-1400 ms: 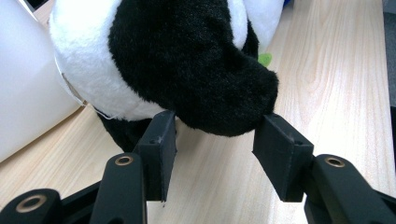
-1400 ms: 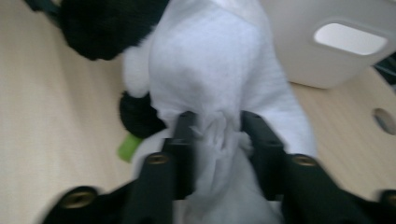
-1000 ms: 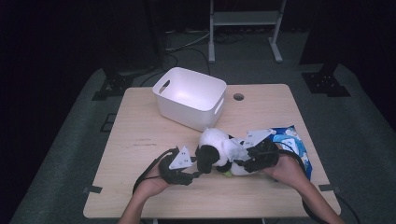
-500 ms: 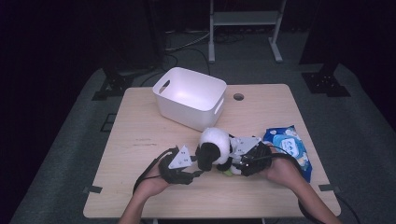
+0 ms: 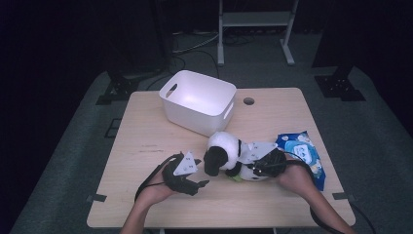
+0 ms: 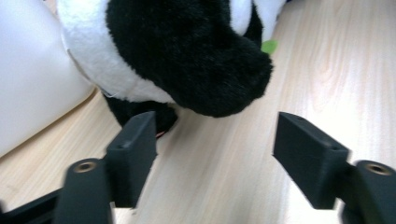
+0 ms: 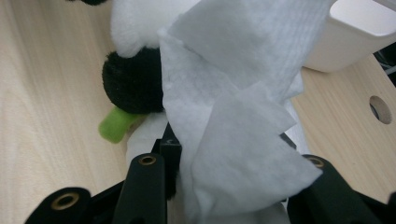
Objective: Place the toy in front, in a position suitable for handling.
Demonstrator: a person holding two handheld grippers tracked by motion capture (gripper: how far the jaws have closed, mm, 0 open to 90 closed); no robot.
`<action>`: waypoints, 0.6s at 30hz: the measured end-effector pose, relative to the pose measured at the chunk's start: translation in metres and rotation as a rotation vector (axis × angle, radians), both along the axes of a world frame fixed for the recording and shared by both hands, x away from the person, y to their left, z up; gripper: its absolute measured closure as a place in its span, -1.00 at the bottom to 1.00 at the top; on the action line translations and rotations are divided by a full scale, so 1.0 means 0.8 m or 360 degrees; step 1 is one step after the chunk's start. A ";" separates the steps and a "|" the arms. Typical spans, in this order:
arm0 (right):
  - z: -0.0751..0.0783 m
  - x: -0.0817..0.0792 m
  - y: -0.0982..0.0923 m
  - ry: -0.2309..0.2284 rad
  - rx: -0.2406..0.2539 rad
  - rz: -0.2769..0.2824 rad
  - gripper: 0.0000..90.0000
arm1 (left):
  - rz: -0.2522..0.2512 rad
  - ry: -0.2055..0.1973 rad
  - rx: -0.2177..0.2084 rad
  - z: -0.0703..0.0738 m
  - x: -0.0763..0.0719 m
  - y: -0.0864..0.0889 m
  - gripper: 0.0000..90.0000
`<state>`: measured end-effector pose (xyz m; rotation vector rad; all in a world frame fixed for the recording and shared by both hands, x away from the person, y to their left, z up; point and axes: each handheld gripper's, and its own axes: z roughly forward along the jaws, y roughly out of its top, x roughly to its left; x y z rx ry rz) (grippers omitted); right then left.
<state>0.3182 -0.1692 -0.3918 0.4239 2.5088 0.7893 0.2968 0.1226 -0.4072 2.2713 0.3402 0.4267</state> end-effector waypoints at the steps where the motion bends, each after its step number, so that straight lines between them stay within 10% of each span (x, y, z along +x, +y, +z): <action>1: 0.001 -0.001 0.000 0.0013 0.0009 0.0003 0.36 | 0.0003 -0.0007 0.0007 0.001 0.000 0.001 -0.50; 13: 0.023 -0.006 -0.004 0.0536 0.0380 0.0308 0.41 | -0.0286 -0.0051 0.0018 0.020 -0.017 0.010 -0.64; 18: 0.024 -0.004 0.001 0.0581 0.0368 0.0332 0.15 | -0.0303 0.0009 -0.0003 0.019 -0.015 0.015 -0.49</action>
